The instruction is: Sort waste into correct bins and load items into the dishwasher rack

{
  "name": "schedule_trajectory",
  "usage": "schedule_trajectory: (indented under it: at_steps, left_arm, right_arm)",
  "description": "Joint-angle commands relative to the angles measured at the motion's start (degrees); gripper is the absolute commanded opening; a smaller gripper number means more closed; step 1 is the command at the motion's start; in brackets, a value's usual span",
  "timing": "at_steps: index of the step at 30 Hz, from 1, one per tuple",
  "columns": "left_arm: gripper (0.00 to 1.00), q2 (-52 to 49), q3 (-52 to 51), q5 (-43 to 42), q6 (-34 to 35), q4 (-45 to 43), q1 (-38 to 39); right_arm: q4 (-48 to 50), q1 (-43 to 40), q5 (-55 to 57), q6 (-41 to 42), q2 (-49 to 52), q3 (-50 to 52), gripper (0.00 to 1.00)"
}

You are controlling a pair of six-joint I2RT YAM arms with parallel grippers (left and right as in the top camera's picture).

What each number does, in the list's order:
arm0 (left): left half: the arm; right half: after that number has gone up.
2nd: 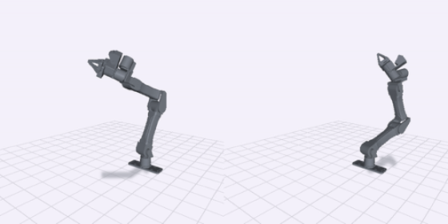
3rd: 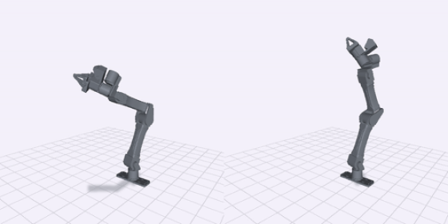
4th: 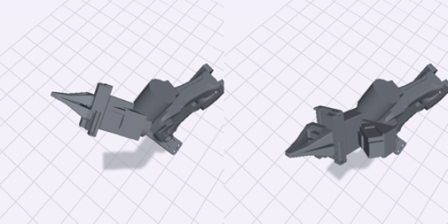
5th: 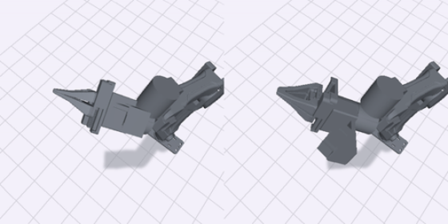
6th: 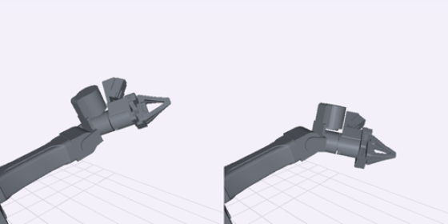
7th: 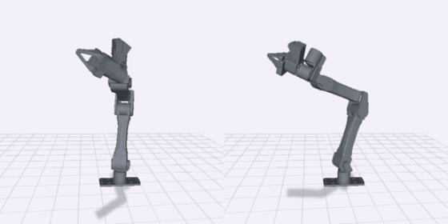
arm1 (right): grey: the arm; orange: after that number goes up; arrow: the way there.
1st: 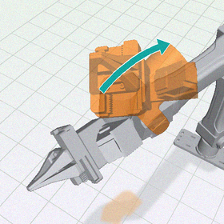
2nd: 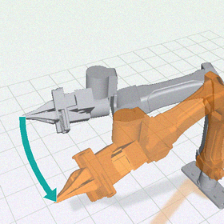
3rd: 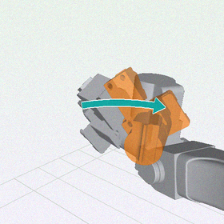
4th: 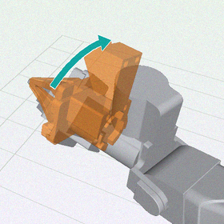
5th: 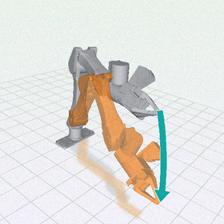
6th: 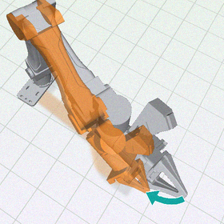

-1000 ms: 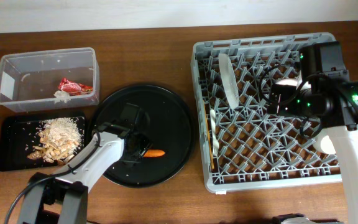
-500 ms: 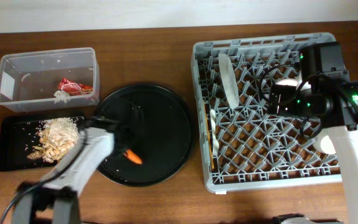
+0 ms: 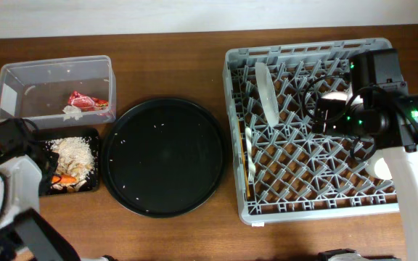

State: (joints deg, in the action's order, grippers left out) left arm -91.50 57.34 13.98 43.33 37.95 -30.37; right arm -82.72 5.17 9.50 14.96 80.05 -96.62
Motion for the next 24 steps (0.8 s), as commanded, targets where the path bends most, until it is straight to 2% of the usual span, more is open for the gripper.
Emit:
schedule_trajectory:
  at_steps: [1, 3, 4, 6, 8, 10, 15, 17, 19, 21, 24]
  left_arm:
    - [0.11, -5.27, 0.57, -0.24, -0.96, -1.31, -0.33]
    - [0.11, -5.68, 0.57, -1.09, -3.26, -2.62, -0.33]
    - [0.18, -5.66, 0.57, -1.07, -4.22, -3.1, -0.33]
    - [0.41, -5.66, 0.57, -1.11, -4.39, -3.02, -0.33]
    - [0.55, -5.46, 0.68, -1.14, -4.59, -2.32, -0.33]
    - [0.68, -4.26, 2.45, -2.4, -8.55, -1.4, -0.33]
    - [0.71, 2.75, 11.32, -4.24, -8.7, 7.89, 0.35]
    - [0.71, 7.26, 12.52, -9.27, -8.72, 12.33, 1.2]
    - [0.73, 10.23, 12.5, -14.75, -12.31, 17.57, 3.89]
    - [0.78, 10.75, 12.5, -17.18, -16.98, 22.69, 10.43]
    - [0.82, 10.75, 12.5, -20.44, -24.0, 24.3, 20.98]
  right_arm:
    - [-0.17, -0.42, -0.07, 0.04, 0.2, -0.02, 0.99]
    - [-0.24, -0.42, -0.07, 0.04, 0.2, -0.02, 0.99]
    - [-0.24, -0.42, -0.07, 0.07, 0.2, -0.02, 0.99]
    - [-0.26, -0.42, -0.09, 0.07, 0.2, -0.02, 0.99]
    - [-0.42, -0.42, -0.07, 0.04, 0.2, -0.02, 0.99]
    - [-0.48, -0.42, -0.07, 0.04, 0.2, -0.02, 0.99]
    - [-0.46, -0.42, -0.09, 0.07, 0.2, -0.02, 0.99]
    - [-0.46, -0.42, -0.09, 0.07, 0.2, -0.02, 0.99]
    - [-0.39, -0.42, -0.07, 0.07, 0.2, -0.02, 0.99]
    - [-0.42, -0.42, -0.13, 0.07, 0.2, -0.02, 0.99]
    - [0.24, -0.42, -6.16, 0.02, 0.52, -0.02, 0.98]
